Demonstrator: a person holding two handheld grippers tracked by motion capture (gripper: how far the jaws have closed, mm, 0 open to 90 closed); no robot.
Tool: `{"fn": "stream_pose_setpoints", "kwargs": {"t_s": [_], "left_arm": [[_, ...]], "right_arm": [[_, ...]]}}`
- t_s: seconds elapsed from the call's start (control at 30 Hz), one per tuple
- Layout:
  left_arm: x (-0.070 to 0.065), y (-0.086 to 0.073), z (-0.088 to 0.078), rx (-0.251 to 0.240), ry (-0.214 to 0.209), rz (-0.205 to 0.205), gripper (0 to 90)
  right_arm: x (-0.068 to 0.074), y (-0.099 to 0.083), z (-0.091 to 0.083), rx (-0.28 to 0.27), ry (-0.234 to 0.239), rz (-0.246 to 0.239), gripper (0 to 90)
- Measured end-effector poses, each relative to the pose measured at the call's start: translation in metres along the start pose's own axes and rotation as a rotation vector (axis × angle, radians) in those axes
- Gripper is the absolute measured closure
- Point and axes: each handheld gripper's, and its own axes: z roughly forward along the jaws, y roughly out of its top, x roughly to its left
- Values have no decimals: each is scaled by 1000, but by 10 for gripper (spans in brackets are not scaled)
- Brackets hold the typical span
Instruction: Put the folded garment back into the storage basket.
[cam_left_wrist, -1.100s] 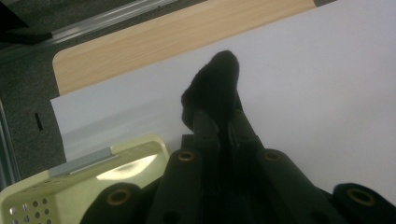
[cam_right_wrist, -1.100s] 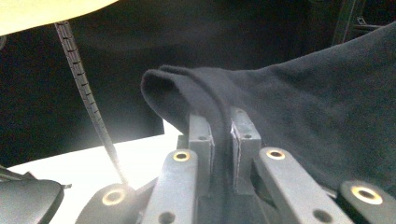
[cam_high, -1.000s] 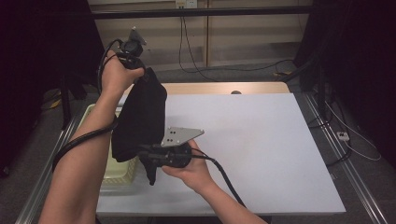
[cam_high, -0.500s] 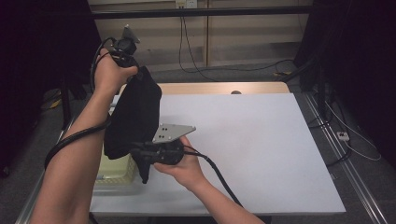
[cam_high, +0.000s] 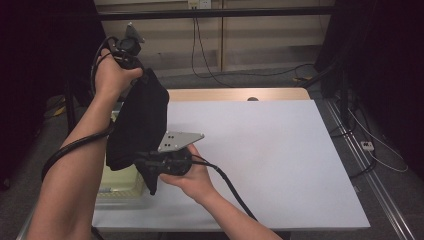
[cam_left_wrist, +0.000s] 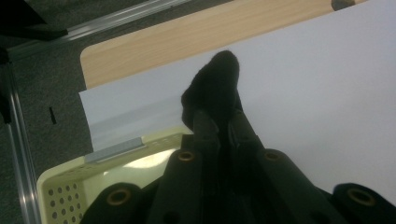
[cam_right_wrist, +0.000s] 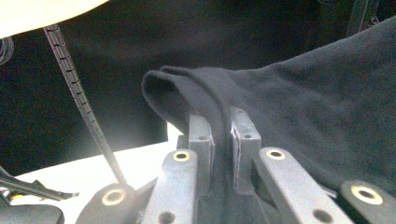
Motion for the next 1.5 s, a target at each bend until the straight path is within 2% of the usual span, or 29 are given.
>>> {"fn": "stream_pose_setpoints", "kwargs": {"t_s": [0.47,0.53,0.73,0.8,0.9,1.17,1.4,1.5], "left_arm": [[6,-1,-8,-3,9,-4,849],[8,-2,-10,0,12,1,849],[19,-6,-12,-1,20,-24,849],[22,-8,-13,-3,25,-30,849],[25,-11,-15,2,35,-23,849],[39,-20,0,12,37,-52,849],[40,-21,0,14,52,-31,849],[43,-22,0,16,51,-36,848]], "right_arm": [[3,8,12,-6,18,-10,821],[5,9,15,-5,25,-5,821],[7,12,26,-3,37,-21,821],[8,12,29,-6,39,-12,821],[9,10,35,-3,48,-11,820],[9,2,49,10,49,-1,820],[8,-4,57,29,57,-4,819],[8,-6,60,23,61,5,819]]}}
